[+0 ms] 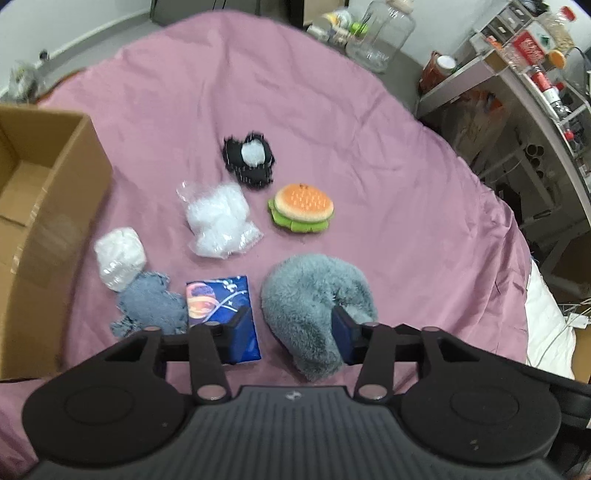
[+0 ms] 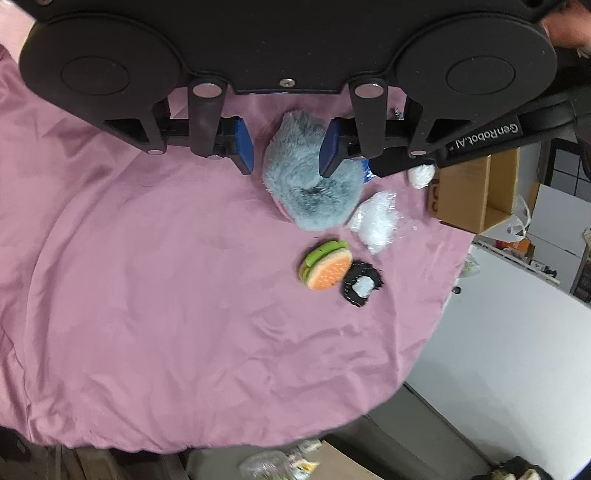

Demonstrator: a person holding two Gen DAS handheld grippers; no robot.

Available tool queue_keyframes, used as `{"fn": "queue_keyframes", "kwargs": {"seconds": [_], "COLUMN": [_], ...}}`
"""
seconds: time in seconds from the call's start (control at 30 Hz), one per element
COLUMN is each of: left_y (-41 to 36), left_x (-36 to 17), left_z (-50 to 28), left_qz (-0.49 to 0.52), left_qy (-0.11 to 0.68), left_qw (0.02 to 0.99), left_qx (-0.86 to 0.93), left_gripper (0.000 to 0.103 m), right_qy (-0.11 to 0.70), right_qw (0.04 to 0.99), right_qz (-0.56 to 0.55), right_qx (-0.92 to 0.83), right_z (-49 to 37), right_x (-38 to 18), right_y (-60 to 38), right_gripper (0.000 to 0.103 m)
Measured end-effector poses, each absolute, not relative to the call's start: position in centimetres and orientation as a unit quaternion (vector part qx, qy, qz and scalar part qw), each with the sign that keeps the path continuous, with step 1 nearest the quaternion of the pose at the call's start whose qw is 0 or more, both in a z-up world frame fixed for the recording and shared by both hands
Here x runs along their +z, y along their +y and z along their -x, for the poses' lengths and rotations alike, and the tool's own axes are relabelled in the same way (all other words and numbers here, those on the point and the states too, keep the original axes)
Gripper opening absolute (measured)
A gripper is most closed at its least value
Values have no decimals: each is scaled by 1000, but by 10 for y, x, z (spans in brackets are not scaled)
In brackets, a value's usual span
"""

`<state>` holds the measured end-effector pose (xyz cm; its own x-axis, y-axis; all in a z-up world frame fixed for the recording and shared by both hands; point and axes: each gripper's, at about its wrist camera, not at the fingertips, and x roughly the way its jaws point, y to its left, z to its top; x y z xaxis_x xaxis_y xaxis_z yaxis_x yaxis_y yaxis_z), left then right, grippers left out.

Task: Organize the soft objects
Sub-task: 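Reach the left gripper to the grey fluffy plush and close on it, then carry the grey plush with the left gripper over the cardboard box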

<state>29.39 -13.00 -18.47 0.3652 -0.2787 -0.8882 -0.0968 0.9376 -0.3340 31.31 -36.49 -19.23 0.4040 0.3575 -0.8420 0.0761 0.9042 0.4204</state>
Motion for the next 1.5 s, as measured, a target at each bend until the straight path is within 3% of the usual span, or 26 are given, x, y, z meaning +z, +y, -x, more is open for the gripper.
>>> {"fn": "queue_keyframes", "kwargs": {"seconds": [0.37, 0.43, 0.53, 0.67, 1.5], "left_y": [-124, -124, -124, -125, -61], "left_x": [-225, -231, -233, -222, -121], "left_z": [-317, -321, -320, -312, -232], "left_qz": [223, 235, 241, 231, 264], "left_qy": [589, 596, 592, 582, 484], "left_qw": [774, 765, 767, 777, 830], "left_qx": [-59, -59, -54, -64, -86], "left_gripper": [39, 30, 25, 20, 20], "right_qy": [575, 578, 575, 565, 477], "right_qw": [776, 770, 773, 781, 839], "right_qz": [-253, -265, -264, -263, -244], "right_qx": [61, 53, 43, 40, 95], "right_z": [-337, -340, -340, -333, -258], "right_x": [-227, -231, -231, -225, -129], "right_y": [-359, -357, -352, -342, -279], "right_gripper": [31, 28, 24, 20, 18]}}
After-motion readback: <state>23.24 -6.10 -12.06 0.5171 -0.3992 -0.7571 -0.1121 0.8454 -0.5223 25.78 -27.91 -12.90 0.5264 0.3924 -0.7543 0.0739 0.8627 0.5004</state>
